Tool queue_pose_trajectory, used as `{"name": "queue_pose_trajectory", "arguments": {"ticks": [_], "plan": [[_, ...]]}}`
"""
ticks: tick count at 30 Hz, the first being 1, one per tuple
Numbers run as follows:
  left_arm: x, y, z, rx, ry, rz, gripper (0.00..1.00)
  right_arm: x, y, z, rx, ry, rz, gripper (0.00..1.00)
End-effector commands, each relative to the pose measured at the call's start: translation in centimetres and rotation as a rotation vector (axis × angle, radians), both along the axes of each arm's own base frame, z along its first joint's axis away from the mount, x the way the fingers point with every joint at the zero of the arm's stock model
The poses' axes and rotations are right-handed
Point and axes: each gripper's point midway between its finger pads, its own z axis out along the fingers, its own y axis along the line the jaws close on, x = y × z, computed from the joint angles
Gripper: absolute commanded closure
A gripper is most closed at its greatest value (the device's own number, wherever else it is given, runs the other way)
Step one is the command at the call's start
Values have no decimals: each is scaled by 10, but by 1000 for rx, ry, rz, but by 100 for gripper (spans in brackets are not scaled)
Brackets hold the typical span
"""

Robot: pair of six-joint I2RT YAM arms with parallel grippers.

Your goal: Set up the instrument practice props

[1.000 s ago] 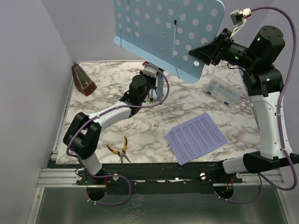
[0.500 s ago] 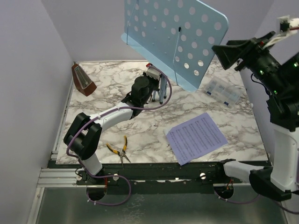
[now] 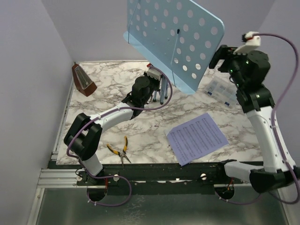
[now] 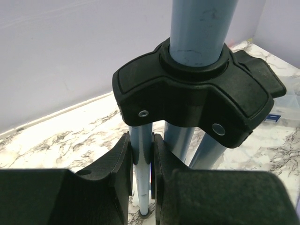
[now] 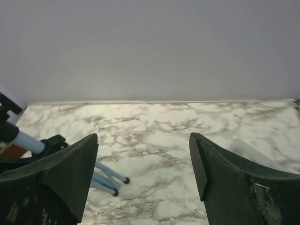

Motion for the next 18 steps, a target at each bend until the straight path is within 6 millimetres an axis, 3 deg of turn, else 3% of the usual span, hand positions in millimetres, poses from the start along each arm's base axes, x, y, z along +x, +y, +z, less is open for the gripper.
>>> {"name": "queue_pose_trajectory", "arguments": {"ticks": [1,3,5,6,11,18], "plan": [[-12,-11,-20,42,78,-79,100,17,107,-18,-133,-19,626,18],[-13,-11,-20,38,82,-81,100,20,137,-34,-126,-23,821,19],[-13,-10,-20,36,83,-78,100,25,147,-31,-95,-91,877,18],[-13,-10,-19,33,84,-76,100,24,152,-25,-101,-151,906,18],[-14,-12,-20,34,91,-84,100,25,173,-45,-90,-184,1078,22],[-14,-15,-23,32,109,-94,100,22,195,-67,-91,-275,1127,23]]}}
